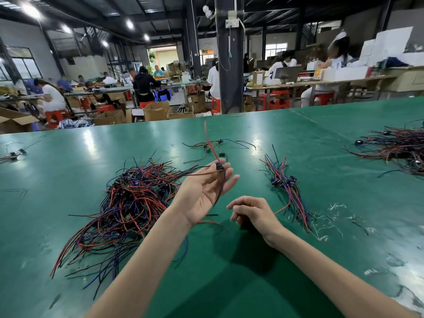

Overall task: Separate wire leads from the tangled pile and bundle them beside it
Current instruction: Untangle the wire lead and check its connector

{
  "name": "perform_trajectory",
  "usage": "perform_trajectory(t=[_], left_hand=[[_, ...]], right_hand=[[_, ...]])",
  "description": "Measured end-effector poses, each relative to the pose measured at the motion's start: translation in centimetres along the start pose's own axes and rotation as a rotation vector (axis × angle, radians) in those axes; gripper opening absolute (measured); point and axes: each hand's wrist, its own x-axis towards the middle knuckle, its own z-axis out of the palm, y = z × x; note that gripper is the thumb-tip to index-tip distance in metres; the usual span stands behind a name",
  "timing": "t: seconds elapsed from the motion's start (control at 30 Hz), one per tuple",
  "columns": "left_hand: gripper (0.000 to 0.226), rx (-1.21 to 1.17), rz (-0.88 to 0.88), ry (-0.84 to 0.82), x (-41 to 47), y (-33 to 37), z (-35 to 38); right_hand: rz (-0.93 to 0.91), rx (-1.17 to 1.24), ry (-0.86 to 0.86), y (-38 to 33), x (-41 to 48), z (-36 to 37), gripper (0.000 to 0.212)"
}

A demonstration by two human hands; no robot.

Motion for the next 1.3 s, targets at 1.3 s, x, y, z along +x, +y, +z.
perform_trajectory(t=[1.3], left_hand=[[0.011, 0.662, 0.126, 0.148, 1.6, -4.9, -7.5]], right_hand=[[0.209, -0.093, -0.327, -2.1, -1.2, -0.3, 0.020]])
